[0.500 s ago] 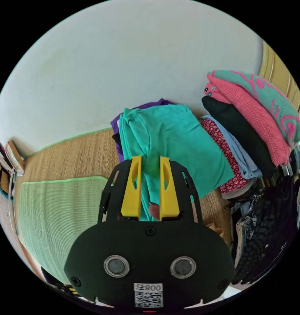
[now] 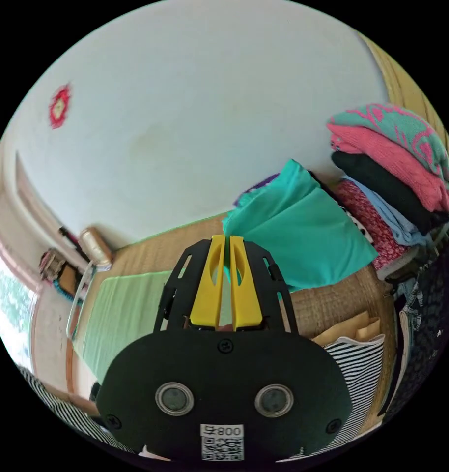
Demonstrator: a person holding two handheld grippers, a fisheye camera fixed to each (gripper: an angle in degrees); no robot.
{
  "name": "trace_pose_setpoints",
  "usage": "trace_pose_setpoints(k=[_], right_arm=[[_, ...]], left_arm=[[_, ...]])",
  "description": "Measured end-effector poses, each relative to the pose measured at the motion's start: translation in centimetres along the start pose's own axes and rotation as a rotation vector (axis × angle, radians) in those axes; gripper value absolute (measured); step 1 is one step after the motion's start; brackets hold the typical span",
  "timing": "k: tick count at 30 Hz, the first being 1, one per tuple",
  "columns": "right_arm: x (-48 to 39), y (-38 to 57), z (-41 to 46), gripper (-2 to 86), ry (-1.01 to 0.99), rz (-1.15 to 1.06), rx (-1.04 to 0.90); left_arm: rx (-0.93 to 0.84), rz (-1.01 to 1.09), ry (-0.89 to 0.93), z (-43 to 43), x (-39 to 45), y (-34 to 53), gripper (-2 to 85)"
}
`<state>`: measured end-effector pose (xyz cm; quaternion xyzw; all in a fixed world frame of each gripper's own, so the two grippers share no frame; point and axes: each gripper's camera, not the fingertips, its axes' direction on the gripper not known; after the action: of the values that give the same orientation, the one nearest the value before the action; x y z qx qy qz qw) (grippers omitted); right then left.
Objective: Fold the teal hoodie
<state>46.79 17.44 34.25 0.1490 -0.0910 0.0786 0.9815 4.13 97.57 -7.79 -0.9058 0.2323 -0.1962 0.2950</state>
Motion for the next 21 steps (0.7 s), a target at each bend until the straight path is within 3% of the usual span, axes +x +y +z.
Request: trace_pose_setpoints(k=[7,13,21], right_arm=[[-14.5,13.4,-8.7,1.0,-0.307,-0.345,-0.13],[-21.1,24.7,-12.3,0.9,-0.574,-0.364,-0.278],[-22.3,36.1,-13.5,0.9,-0.637,-0.292,-0.427]], left_arm=[[0.236,-0.198,0.076,-11.8,-5.6,5.6,2.2],[0.476,-0.435,0.338,-19.3,-9.9,15.6,8.0],[0.627,-0.59,0.662,-22.3,-11.4,27.4,10.0]])
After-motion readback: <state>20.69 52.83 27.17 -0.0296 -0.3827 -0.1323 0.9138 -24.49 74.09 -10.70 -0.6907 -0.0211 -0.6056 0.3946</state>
